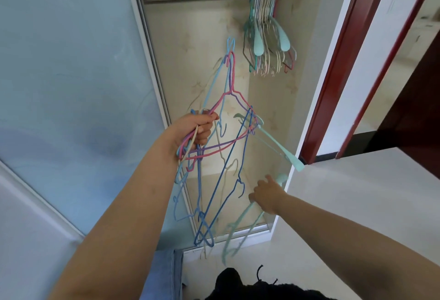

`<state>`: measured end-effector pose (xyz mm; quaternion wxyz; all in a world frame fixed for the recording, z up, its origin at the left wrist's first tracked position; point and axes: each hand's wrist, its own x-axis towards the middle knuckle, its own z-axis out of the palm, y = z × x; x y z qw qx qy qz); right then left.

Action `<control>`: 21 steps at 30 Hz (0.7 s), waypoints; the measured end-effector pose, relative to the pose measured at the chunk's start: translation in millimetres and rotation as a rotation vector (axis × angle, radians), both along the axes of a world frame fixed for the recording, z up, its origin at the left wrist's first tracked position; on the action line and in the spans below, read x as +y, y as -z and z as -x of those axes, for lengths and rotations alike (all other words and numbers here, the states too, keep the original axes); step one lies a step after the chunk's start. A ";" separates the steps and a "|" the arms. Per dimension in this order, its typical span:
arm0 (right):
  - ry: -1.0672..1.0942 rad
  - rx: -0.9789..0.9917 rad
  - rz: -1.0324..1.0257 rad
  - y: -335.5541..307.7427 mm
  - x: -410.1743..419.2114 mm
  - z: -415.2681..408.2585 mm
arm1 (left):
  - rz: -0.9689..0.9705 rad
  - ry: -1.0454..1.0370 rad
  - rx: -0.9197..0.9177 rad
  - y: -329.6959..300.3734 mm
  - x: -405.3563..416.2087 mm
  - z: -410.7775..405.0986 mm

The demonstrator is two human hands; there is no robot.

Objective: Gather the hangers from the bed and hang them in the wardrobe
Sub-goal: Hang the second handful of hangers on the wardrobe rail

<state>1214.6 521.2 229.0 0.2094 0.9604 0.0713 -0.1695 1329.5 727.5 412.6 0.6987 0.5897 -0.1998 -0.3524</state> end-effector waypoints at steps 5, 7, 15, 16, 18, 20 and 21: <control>0.061 -0.067 0.026 -8.2 -22.3 5.9 | -0.038 -0.013 -0.013 19.9 5.9 -5.7; 0.083 -0.047 0.005 -15.9 -32.7 5.4 | -0.098 -0.004 -0.038 29.9 5.3 -8.7; -0.068 -0.218 -0.062 -104.3 -29.6 -38.3 | -0.279 0.038 -0.119 64.6 1.7 -9.1; -0.071 -0.275 -0.083 -117.2 -24.6 -45.2 | -0.295 0.049 -0.139 65.0 -0.3 -6.0; -0.065 -0.364 -0.091 -137.3 -13.4 -54.5 | -0.289 0.049 -0.141 67.1 -4.9 -2.6; -0.065 -0.408 -0.035 -148.1 -1.9 -60.4 | -0.283 0.036 -0.149 66.3 -9.8 1.5; -0.055 -0.412 -0.003 -150.0 3.9 -63.4 | -0.286 0.022 -0.153 65.4 -11.7 3.8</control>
